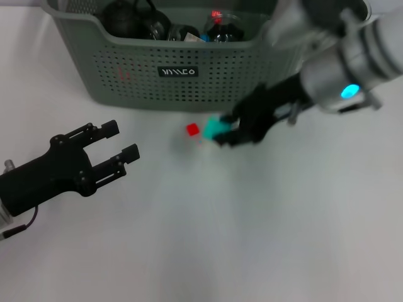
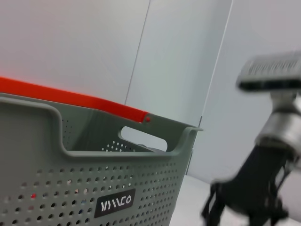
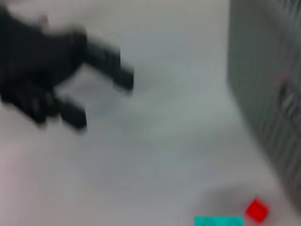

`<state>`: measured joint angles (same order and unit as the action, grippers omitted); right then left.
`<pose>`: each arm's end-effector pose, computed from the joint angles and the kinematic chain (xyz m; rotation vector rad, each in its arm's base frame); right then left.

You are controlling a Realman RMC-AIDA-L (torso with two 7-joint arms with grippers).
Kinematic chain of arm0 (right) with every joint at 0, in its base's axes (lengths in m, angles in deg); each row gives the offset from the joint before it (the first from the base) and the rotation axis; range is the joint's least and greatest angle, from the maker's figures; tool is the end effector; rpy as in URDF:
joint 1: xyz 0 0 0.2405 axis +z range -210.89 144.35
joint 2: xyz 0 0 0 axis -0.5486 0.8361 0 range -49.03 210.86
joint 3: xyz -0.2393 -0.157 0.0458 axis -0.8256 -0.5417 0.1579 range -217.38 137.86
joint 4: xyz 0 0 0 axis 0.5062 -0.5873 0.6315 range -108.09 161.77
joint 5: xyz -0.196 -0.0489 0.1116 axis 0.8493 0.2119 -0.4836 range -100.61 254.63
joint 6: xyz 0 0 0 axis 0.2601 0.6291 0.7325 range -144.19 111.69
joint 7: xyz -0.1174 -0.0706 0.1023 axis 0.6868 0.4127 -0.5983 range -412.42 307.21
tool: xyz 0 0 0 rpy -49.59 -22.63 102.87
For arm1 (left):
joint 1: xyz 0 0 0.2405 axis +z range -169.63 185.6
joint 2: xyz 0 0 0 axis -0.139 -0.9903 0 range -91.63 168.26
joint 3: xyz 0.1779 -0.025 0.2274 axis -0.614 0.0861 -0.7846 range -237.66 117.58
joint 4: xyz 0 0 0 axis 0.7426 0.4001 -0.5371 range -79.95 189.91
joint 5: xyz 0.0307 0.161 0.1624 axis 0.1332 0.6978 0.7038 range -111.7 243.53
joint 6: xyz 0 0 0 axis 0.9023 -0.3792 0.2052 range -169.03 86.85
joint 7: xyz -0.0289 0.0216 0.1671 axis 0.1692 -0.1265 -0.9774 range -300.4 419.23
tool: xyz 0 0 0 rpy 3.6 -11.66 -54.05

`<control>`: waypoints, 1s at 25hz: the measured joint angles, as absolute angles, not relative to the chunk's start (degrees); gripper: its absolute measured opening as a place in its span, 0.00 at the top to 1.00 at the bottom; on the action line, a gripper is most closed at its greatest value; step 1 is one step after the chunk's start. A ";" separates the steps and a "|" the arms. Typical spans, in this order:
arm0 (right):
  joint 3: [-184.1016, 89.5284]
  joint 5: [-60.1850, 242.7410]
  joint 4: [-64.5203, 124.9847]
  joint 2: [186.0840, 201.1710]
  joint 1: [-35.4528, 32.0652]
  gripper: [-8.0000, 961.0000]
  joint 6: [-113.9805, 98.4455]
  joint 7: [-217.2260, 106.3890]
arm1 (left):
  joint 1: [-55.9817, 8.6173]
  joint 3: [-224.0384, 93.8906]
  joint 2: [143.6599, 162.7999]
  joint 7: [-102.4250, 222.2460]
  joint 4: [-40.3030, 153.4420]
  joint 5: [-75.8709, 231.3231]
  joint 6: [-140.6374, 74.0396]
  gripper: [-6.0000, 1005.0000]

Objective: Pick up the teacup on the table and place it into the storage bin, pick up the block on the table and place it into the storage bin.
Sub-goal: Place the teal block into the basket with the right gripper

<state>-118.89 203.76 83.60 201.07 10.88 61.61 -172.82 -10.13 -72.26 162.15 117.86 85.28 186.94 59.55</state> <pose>0.1537 0.4147 -0.1069 -2.9957 0.5015 -0.1039 -0.3507 0.2685 -0.0454 -2.3907 -0.6669 -0.9896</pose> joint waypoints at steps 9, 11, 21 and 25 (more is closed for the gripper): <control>-104.26 197.21 109.71 201.07 6.14 0.51 76.24 -179.11 | -9.96 -71.53 162.06 117.96 85.31 186.89 59.55 0.33; -102.07 196.13 111.25 201.06 7.18 0.50 75.27 -180.22 | -10.09 -71.53 162.06 117.96 85.28 186.87 59.57 0.33; -104.98 206.03 83.03 201.07 22.98 0.48 48.64 -181.21 | -10.45 -71.56 162.14 118.02 85.11 186.84 59.83 0.33; -105.02 210.50 67.81 201.01 31.07 0.47 38.65 -181.58 | -10.47 -71.59 162.15 118.08 84.93 186.85 60.14 0.33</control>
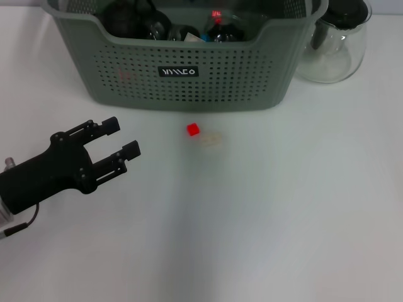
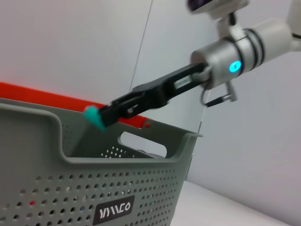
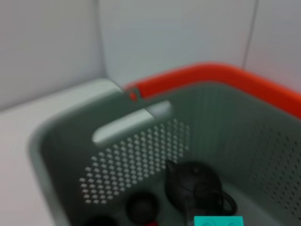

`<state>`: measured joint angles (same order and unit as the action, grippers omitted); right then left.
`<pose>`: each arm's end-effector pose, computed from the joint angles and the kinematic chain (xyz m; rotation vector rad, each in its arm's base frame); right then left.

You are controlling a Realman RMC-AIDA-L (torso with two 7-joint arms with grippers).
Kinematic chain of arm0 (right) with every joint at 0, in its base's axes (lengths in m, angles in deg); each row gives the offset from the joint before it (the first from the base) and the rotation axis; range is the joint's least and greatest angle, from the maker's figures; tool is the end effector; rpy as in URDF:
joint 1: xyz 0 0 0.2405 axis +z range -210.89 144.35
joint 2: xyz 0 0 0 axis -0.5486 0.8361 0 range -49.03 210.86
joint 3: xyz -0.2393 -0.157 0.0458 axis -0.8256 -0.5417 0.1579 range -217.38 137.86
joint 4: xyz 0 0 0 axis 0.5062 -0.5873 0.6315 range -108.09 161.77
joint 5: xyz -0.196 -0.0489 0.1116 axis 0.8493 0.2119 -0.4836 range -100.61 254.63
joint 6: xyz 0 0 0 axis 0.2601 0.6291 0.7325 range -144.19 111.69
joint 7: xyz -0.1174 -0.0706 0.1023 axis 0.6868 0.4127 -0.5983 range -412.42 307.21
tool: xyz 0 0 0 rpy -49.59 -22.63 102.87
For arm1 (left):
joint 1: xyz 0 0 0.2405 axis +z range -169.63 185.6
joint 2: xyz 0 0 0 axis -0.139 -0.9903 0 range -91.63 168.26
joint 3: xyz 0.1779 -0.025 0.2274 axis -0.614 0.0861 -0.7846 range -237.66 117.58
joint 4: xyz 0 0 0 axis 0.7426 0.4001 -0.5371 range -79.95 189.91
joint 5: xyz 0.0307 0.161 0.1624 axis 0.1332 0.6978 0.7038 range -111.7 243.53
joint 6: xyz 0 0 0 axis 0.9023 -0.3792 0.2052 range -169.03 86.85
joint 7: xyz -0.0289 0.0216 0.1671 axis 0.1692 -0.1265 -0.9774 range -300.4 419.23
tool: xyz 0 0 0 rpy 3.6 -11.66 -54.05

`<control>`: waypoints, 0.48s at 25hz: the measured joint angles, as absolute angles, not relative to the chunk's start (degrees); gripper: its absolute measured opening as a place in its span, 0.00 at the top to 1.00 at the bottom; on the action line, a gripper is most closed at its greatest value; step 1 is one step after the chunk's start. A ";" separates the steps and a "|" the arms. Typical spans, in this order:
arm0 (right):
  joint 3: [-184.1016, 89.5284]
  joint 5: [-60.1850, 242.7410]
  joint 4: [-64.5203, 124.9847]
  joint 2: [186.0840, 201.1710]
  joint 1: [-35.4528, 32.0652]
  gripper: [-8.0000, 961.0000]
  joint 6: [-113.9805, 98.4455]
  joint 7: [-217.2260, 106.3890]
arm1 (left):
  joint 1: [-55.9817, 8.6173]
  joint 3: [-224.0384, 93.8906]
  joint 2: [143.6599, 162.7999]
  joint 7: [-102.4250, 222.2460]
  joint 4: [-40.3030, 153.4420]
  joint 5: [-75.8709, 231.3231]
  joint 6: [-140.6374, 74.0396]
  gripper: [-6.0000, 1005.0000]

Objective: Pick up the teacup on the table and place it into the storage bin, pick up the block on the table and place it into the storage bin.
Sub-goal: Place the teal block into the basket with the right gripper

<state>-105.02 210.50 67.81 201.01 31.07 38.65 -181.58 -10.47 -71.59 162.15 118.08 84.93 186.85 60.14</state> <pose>0.0629 0.5291 -0.0891 -2.6045 0.5862 0.1505 -0.3480 0.2697 -0.0446 -2.3832 -0.6667 -1.0138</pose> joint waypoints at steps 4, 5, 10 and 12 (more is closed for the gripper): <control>-105.69 211.89 61.82 201.03 34.02 0.46 34.88 -182.20 | -10.46 -71.61 162.16 118.11 84.69 186.85 60.24 0.33; -106.21 212.06 61.77 201.10 33.98 0.46 34.60 -182.30 | -10.44 -71.59 162.15 118.08 84.68 186.85 60.24 0.33; -106.84 210.23 67.33 201.16 30.81 0.45 35.23 -182.48 | -10.46 -71.55 162.15 118.06 84.66 186.85 60.34 0.33; -106.41 206.42 73.94 201.11 27.34 0.44 37.24 -182.49 | -10.54 -71.55 162.15 118.13 84.66 186.86 60.38 0.33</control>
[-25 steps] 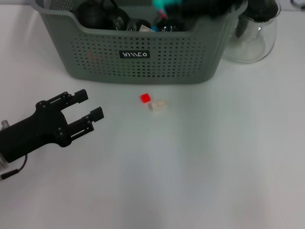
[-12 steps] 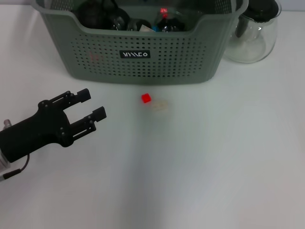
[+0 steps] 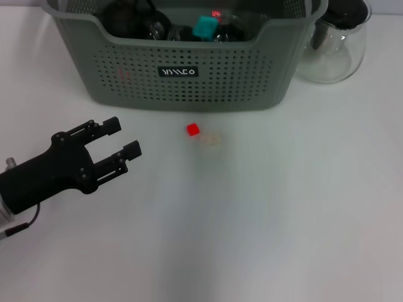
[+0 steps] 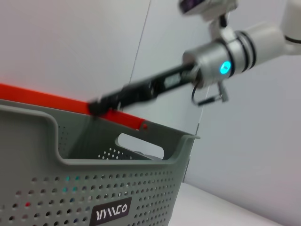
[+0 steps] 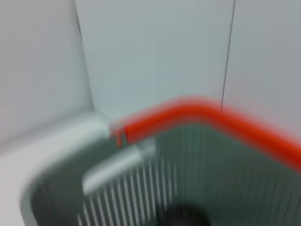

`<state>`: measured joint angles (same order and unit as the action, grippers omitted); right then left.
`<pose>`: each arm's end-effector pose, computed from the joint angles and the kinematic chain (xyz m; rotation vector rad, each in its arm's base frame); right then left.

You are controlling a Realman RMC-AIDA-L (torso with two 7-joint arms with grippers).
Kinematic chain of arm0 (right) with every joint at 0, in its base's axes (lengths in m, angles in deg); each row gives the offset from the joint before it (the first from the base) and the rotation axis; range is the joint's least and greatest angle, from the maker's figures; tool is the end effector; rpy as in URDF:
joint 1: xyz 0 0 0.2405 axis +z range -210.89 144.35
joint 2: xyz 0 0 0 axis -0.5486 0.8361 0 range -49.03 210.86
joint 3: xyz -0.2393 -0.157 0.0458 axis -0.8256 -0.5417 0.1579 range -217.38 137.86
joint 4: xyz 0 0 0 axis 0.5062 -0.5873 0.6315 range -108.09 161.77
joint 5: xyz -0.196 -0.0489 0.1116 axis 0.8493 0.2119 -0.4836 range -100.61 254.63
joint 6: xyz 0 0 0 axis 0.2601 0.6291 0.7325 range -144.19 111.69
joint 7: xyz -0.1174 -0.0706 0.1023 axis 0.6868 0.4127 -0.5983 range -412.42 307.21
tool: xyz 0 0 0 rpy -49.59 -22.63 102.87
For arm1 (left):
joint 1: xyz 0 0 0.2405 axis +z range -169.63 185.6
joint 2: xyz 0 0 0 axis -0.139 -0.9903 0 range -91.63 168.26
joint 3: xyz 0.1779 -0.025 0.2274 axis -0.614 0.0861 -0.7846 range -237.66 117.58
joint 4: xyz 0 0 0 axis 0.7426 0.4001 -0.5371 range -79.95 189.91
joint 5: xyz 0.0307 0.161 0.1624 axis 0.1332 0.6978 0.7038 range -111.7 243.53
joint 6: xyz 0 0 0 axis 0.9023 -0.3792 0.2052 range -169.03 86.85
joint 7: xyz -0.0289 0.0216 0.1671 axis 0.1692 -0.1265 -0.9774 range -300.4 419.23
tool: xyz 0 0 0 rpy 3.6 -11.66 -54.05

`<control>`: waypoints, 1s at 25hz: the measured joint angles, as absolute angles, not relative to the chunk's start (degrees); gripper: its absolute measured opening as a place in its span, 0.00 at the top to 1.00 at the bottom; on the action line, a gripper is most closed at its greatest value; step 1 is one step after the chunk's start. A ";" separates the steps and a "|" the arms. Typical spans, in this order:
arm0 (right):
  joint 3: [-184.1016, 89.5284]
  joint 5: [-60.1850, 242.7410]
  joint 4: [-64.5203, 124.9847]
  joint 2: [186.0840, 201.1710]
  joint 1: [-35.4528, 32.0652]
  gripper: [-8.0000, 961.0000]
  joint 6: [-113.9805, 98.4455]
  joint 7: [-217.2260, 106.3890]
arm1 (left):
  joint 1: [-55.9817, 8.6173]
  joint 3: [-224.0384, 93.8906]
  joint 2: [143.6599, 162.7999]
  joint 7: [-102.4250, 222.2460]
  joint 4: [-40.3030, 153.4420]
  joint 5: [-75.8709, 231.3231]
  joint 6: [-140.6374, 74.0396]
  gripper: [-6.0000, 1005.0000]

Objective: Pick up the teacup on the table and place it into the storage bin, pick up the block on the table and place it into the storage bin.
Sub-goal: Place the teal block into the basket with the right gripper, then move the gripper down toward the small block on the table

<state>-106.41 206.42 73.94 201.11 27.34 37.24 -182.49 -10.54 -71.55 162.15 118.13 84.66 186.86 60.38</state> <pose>0.0560 0.5297 -0.0725 -2.5554 0.5889 0.2827 -0.3468 0.2694 -0.0453 -2.3846 -0.6682 -1.0240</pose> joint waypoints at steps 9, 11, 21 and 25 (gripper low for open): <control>-102.26 188.31 107.77 199.95 5.20 0.21 61.13 -179.00 | -10.57 -70.84 161.77 118.26 84.90 186.85 60.47 0.33; -101.24 188.03 112.46 199.42 1.52 0.21 69.88 -176.75 | -10.55 -70.13 161.62 118.26 85.01 186.86 60.46 0.33; -105.04 200.77 110.52 201.05 -2.15 0.25 82.76 -168.85 | -10.85 -69.40 161.26 118.25 85.07 187.06 60.00 0.33; -111.38 203.61 100.41 201.12 3.18 0.27 77.78 -170.16 | -10.34 -69.34 161.28 118.23 85.12 186.93 60.18 0.33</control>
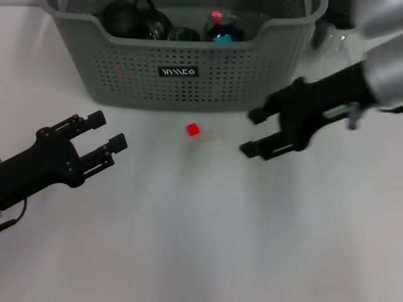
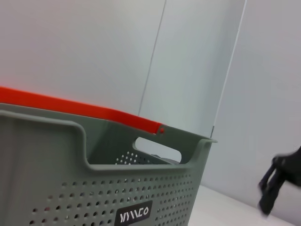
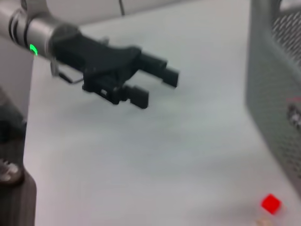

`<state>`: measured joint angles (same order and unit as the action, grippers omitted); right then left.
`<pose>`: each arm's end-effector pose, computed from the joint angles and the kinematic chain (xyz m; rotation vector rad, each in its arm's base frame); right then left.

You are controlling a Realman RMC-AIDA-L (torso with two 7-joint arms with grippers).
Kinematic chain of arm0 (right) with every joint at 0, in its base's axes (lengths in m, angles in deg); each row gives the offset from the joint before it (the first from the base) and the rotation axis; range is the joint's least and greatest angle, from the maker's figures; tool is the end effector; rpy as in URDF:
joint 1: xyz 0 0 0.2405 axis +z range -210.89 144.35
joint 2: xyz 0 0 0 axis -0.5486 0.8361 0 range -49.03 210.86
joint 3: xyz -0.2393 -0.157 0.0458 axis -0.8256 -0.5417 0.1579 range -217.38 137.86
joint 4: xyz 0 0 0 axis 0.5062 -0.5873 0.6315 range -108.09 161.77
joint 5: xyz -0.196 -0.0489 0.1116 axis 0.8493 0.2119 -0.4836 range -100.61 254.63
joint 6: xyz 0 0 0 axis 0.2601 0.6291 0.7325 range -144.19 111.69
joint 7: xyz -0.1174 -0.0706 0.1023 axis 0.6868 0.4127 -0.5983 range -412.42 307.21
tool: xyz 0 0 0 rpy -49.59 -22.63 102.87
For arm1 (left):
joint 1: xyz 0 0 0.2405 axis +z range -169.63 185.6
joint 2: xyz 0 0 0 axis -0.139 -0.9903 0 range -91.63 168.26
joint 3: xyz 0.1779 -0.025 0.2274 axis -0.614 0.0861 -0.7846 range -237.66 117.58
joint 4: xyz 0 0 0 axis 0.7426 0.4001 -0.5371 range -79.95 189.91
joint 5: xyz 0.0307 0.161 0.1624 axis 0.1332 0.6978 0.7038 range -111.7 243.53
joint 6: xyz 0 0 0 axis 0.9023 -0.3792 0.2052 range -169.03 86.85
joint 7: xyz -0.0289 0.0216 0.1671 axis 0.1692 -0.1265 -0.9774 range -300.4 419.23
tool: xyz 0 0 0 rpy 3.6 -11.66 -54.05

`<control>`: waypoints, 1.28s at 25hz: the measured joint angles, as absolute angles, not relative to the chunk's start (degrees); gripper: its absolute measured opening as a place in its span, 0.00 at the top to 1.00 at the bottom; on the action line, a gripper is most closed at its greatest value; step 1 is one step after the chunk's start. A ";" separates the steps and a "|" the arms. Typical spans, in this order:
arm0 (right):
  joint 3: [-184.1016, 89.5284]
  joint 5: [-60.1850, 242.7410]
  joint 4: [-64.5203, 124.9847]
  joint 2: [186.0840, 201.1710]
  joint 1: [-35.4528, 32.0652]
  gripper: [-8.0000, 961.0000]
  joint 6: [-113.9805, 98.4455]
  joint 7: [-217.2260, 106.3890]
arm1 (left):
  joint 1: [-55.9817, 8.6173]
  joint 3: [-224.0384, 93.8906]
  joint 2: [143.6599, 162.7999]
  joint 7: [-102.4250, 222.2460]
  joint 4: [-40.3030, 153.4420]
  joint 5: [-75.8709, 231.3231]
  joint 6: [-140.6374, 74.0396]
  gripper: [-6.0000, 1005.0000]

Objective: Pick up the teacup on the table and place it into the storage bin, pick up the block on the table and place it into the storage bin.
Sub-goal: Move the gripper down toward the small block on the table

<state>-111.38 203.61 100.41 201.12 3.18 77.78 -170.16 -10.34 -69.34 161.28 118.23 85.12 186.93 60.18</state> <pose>0.1551 0.3818 -0.0485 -3.0557 0.3985 -0.0315 -0.3558 0.2713 -0.0330 -2.3418 -0.6693 -1.0001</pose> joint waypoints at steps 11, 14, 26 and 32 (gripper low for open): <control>-126.05 207.79 79.93 201.39 14.70 0.29 58.78 -171.29 | -8.90 -67.29 161.45 117.96 85.12 186.91 60.46 0.33; -130.22 207.47 79.40 201.52 14.81 0.29 55.51 -170.70 | -8.83 -67.17 161.46 117.91 85.13 186.93 60.49 0.33; -132.41 201.59 71.76 201.67 15.32 0.29 44.60 -173.99 | -9.11 -67.16 161.54 117.86 85.08 187.12 60.12 0.33; -133.04 200.56 68.67 201.73 15.90 0.29 40.26 -176.32 | -9.21 -67.16 161.53 117.86 85.03 187.10 59.95 0.33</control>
<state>-133.04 200.56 68.67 201.73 15.90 40.26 -176.32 -9.21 -67.16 161.53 117.86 85.03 187.10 59.95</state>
